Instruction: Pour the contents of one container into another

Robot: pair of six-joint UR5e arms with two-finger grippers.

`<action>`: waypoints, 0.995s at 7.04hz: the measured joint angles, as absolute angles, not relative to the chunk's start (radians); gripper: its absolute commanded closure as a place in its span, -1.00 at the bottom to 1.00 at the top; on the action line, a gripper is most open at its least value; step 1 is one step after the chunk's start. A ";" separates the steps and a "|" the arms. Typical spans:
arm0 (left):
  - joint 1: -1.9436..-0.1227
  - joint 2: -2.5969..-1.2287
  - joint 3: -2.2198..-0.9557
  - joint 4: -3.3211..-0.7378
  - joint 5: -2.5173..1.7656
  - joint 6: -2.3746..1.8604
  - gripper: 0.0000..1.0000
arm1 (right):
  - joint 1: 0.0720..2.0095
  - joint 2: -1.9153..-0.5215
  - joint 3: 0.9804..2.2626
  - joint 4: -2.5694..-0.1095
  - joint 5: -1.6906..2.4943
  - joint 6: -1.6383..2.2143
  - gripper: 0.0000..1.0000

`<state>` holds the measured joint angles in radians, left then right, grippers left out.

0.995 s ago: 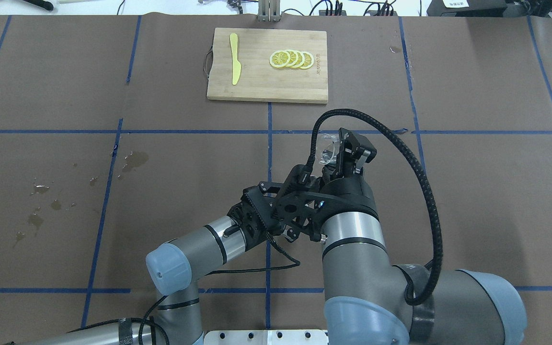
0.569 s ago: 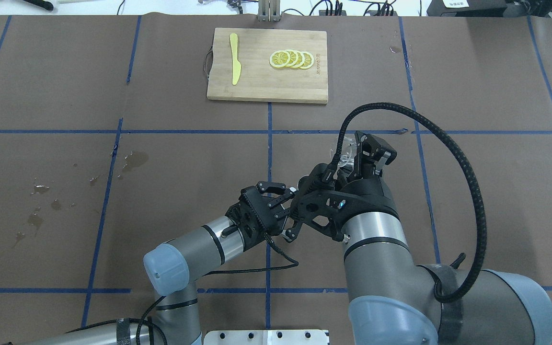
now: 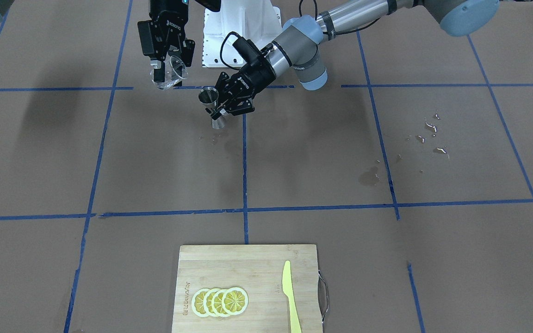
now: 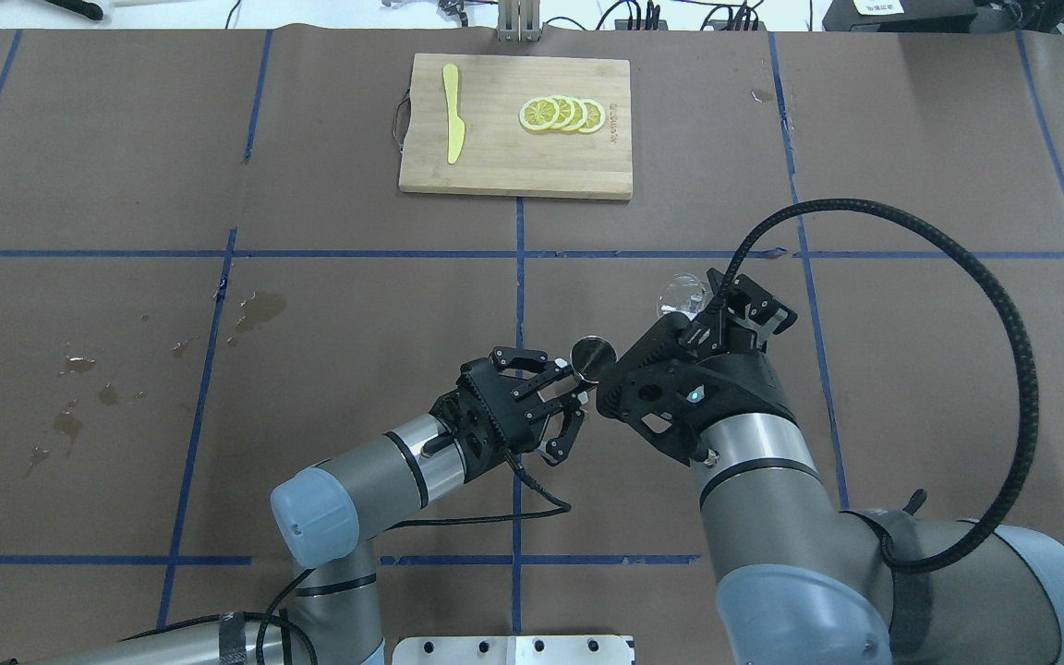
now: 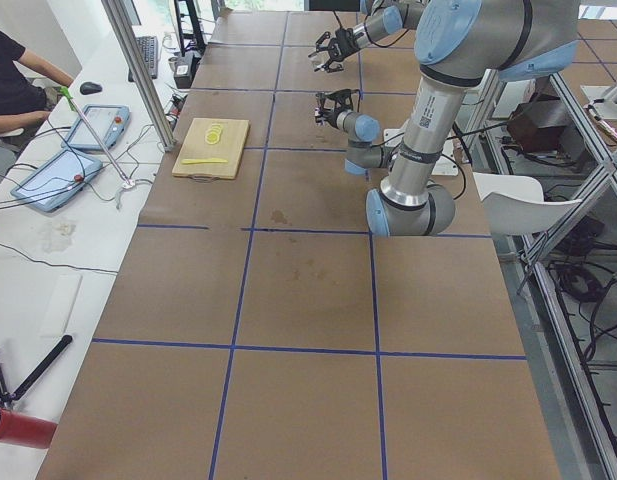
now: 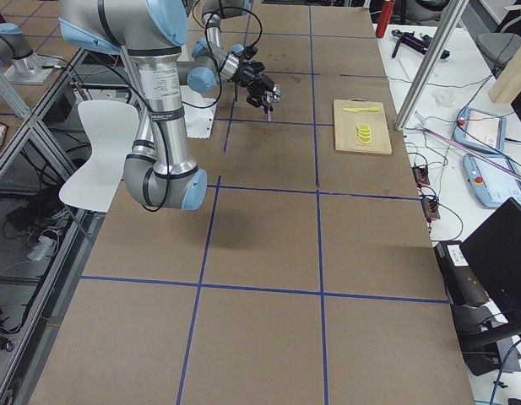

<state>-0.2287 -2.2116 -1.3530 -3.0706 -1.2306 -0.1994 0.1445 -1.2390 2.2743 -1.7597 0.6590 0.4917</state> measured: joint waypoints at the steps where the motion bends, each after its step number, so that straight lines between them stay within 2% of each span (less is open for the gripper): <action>1: -0.233 -2.196 -1.371 -3.071 -1.230 -0.189 1.00 | 0.149 -1.277 2.275 -1.694 0.675 0.521 0.78; 7: -0.283 -2.025 -1.532 -3.066 -1.104 -0.217 1.00 | 0.194 -1.414 2.272 -1.464 0.724 0.615 0.78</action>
